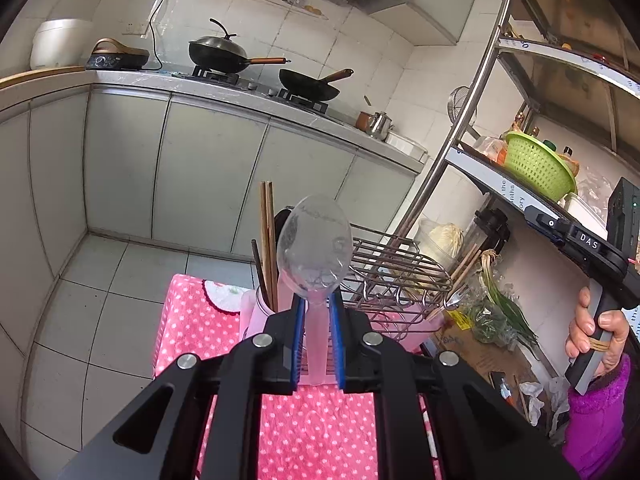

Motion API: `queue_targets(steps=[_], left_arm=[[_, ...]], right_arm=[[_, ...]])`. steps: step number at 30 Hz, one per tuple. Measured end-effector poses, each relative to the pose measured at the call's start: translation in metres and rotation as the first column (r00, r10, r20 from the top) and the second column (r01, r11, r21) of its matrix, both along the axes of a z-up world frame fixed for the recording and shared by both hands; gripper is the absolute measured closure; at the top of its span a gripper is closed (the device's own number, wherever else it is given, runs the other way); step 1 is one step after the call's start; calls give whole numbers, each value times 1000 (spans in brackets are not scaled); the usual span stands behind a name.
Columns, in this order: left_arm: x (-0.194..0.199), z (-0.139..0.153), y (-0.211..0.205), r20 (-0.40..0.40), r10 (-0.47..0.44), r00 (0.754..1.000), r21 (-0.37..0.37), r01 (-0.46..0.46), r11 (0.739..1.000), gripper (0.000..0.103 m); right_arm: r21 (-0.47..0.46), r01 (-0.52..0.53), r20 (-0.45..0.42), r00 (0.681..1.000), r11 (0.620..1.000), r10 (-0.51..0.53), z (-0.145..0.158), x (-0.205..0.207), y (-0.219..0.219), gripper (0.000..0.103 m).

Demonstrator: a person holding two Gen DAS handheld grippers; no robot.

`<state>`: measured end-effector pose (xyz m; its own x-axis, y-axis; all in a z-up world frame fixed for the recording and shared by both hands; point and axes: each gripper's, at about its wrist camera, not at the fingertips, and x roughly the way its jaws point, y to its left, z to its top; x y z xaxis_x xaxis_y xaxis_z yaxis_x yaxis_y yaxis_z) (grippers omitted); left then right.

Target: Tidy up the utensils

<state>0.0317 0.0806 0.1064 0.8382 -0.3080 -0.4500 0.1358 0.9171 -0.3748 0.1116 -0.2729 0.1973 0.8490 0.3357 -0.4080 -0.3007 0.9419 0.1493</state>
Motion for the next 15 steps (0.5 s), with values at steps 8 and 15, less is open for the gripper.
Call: queue_targets(steps=[8,15], left_arm=[[12,-15,-4,-40,-4,999,6,4,1000,92],[27,-30,-16,-73,-33,997,4,34,999,92]], right_arm=[[79,9,-95,996,997,-1,-57,-12,-25,79],[129,114,-279,957,985,-74,-138,-31,-70,79]])
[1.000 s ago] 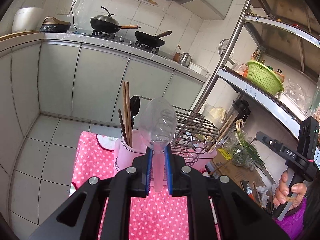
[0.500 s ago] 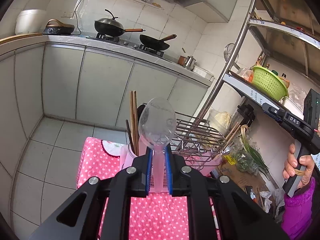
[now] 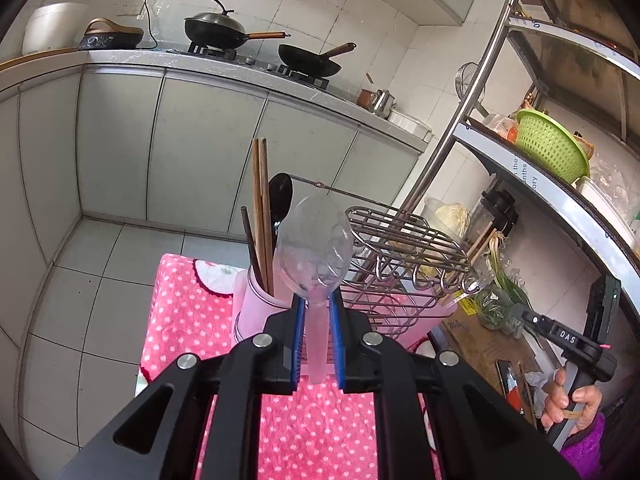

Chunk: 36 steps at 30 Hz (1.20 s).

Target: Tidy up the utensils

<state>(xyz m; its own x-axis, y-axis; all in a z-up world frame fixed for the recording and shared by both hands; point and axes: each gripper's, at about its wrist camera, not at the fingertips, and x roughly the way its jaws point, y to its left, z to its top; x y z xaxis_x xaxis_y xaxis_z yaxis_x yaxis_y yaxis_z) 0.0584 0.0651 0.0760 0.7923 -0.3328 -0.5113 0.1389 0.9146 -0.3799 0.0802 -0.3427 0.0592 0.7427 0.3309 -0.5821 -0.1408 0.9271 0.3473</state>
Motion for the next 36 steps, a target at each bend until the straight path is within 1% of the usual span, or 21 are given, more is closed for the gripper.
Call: queue_targets(steps=[2,5,6,7,10,12,17,19,23,25,27,28,30,32,33,34,36], left_arm=[[2,-3,-3,-9,-11,1000,-1,11,1000,92],[2,-6,-6,-14,-20,1000,4,20,1000,92],[2,-6,-7,-16,-23,1000,4,23,1000,92],[2,-7,-7,-18,-25,1000,3,25,1000,92],[1,-7,-6,-20,-23,1000,6,23,1000,92],[0,-7,-6,-20,-21,1000,13,21,1000,92],[-1,-7,-4,-23,-11,1000,19,11,1000,92],[-1,-9,-4,-26,-11,1000,16,12,1000,92],[-1,-12,-6,-32,-16,999,18,17,1000,92],[-1,-13,-6,-30,-21,999,19,22,1000,92],[0,-14,-7,-30,-26,999,15,27,1000,92],[1,-15,-7,-29,-30,999,12,30,999,92],[1,-17,-7,-32,-35,999,4,35,999,92],[1,-20,-8,-35,-41,999,3,41,999,92],[1,-21,-8,-37,-44,998,2,44,999,92],[0,-22,-8,-37,-46,998,5,46,999,92],[-4,-22,-8,-29,-43,999,21,44,999,92]], right_arm=[[-2,6,-35,999,1000,-6,-19,-5,-4,79],[-5,-2,-112,994,1000,1,-58,-6,-5,80],[-39,-4,-128,992,999,-1,-74,-3,-3,87],[-96,-7,-149,989,995,-7,-93,1,1,88],[-136,-52,-252,968,989,17,-142,5,9,88],[-170,-79,-280,960,982,29,-157,2,15,88],[-233,-114,-273,961,966,48,-158,-9,22,88],[-222,-101,-274,961,970,38,-154,-15,19,88],[-159,-14,-298,954,987,-35,-150,-33,-6,88],[-105,45,-335,939,993,-78,-153,-45,-21,88],[-71,102,-371,921,992,-121,-159,-54,-34,88],[-58,128,-385,912,990,-141,-162,-58,-40,88],[-60,171,-396,900,983,-181,-166,-63,-47,87],[-45,204,-405,891,978,-205,-170,-65,-52,82],[-25,219,-412,887,975,-210,-172,-66,-55,73],[-1,228,-415,886,974,-208,-172,-66,-59,68],[36,238,-423,884,971,-200,-174,-64,-60,65]])
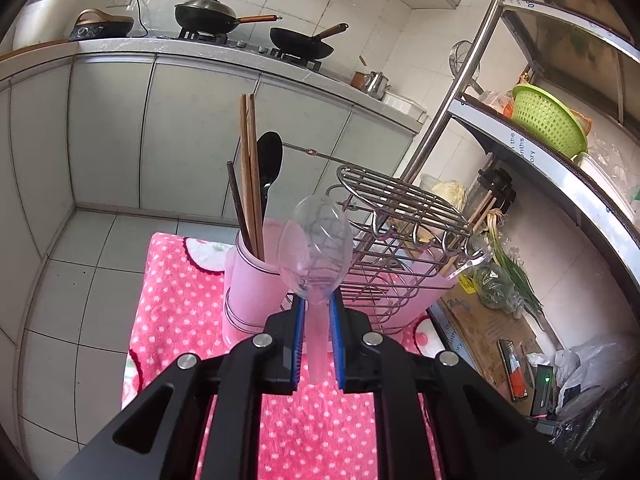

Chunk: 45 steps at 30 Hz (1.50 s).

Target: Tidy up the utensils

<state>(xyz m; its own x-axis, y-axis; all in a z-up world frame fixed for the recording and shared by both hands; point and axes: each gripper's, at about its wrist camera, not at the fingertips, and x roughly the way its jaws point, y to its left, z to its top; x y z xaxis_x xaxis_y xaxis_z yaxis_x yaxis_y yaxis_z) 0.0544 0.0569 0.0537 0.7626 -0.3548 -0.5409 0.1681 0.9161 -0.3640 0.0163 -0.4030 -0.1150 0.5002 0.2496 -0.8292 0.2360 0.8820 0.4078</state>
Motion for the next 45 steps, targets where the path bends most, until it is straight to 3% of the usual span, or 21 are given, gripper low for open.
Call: queue_targets(steps=[3,8,13,21,24,30,37,45], left_arm=[[-4,4,3,23,22,1000,20,-22,1000,92],[-1,27,20,76,91,993,12,-92,996,92],[10,49,23,154,125,980,14,-129,992,92],[24,62,19,194,139,971,0,-141,990,92],[23,62,18,195,122,973,-3,-124,992,92],[21,56,16,193,97,976,-8,-97,995,92],[19,50,22,189,85,978,-20,-83,996,92],[20,42,31,172,88,981,-28,-84,996,92]], right_arm=[[21,9,6,1000,1000,-9,2,4,2,65],[-22,-18,37,999,1000,19,9,8,12,65],[34,19,34,999,999,-20,4,4,4,65],[167,78,35,996,983,-85,1,1,-10,64],[246,137,18,989,960,-145,-7,2,-17,56],[395,262,-45,963,880,-267,-20,13,-26,55],[377,448,-115,891,811,-439,-33,26,-29,55],[365,529,-106,841,766,-530,-45,41,-19,56]])
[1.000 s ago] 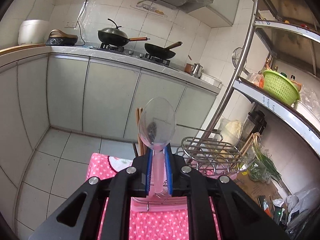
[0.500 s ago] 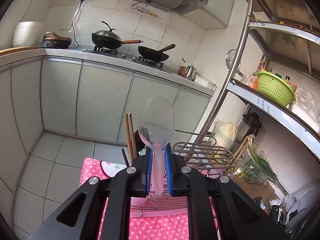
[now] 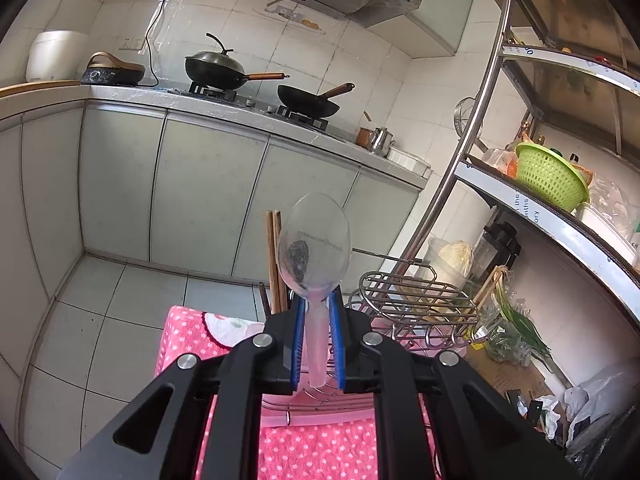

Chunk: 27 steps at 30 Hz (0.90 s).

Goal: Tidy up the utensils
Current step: 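Lift the gold spoon with the right tool and carry it above the pink cup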

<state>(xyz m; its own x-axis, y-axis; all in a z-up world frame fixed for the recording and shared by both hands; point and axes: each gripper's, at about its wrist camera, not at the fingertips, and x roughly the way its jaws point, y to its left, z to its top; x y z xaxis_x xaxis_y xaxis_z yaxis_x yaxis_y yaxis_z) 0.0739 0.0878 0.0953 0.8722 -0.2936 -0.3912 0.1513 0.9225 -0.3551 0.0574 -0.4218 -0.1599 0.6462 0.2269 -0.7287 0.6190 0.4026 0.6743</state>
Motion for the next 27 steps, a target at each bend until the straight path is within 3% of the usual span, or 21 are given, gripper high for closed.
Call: queue_targets(steps=[2,4,6,7,12,16,22,27], left_arm=[[0,-2,1,-5,-3,1000,0,3,1000,92],[1,-5,1,-10,-8,1000,1,8,1000,92],[1,-6,-1,-14,-12,1000,1,12,1000,92],[1,-7,-1,-15,-15,1000,1,15,1000,92],[0,-9,-1,-17,-18,1000,-3,18,1000,92],[-2,-6,0,-12,-16,1000,2,16,1000,92],[-9,1,2,5,-5,1000,6,5,1000,92],[-16,4,1,9,0,1000,8,-1,1000,92]], right_arm=[[-2,29,7,1000,1000,-29,-2,0,0,57],[-10,60,16,998,998,-59,-4,-2,1,72],[-32,72,41,997,997,-71,-3,-4,3,77],[-50,76,53,996,996,-73,-1,-5,2,90],[-193,48,116,993,980,-26,27,-4,4,93],[-281,-29,151,986,959,74,51,4,13,96],[-461,-151,181,949,875,260,103,13,41,100],[-597,-247,166,893,763,419,145,15,72,101]])
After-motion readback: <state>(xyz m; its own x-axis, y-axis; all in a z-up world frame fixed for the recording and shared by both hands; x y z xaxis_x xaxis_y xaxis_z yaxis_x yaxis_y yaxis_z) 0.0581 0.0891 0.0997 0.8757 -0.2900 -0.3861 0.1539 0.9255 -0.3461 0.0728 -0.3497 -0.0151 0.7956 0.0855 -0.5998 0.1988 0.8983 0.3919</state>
